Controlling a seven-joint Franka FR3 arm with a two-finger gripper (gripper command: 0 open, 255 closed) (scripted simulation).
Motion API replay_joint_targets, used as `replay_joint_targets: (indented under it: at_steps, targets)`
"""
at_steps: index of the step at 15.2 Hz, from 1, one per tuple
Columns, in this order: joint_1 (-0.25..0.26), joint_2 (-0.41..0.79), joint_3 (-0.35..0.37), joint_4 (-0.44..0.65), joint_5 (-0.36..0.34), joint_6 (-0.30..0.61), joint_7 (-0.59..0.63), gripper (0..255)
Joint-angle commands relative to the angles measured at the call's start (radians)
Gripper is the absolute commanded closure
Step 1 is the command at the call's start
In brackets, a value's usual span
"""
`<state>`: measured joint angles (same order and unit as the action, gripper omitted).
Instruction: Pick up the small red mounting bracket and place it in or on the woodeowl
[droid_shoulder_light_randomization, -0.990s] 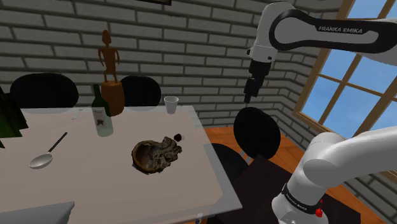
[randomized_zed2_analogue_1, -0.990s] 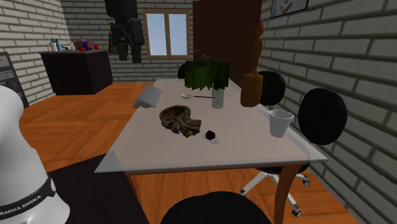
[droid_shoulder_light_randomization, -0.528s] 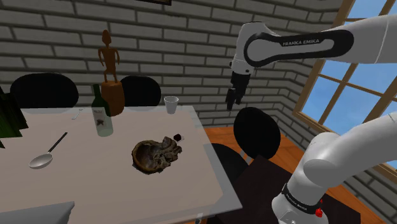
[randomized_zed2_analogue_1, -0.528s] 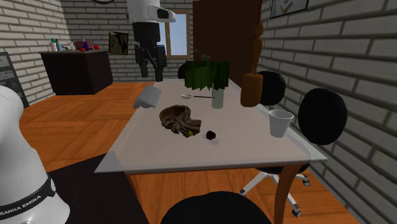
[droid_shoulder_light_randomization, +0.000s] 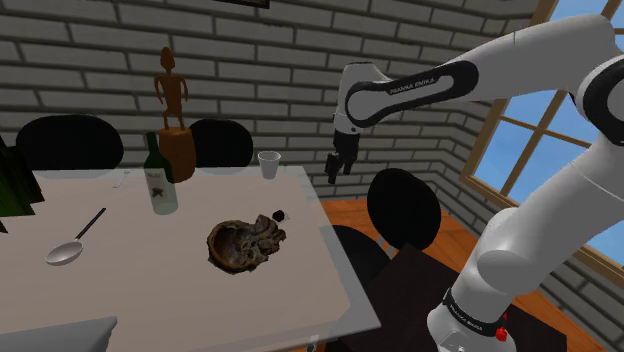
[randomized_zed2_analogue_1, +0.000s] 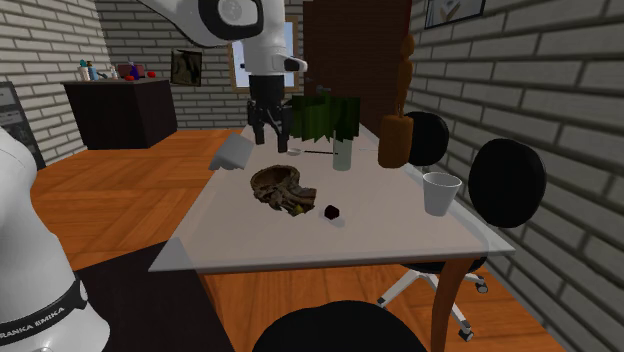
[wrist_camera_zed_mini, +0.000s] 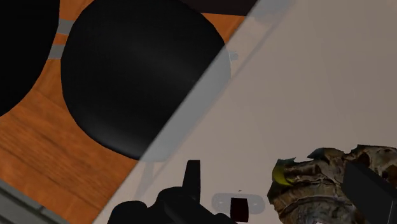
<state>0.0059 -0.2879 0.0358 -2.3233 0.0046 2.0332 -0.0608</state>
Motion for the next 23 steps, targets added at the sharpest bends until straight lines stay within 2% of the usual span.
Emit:
replay_joint_targets:
  at_steps: [1, 12, 17, 23]
  targets:
    - [0.001, 0.073, 0.003, 0.022, 0.000, 0.052, 0.006, 0]
    - [0.012, 0.497, 0.015, 0.270, -0.017, 0.227, 0.047, 0]
    - [0.022, 0.693, 0.015, 0.437, -0.026, 0.257, 0.063, 0]
    - [0.034, 0.919, 0.011, 0.669, -0.032, 0.251, 0.075, 0]
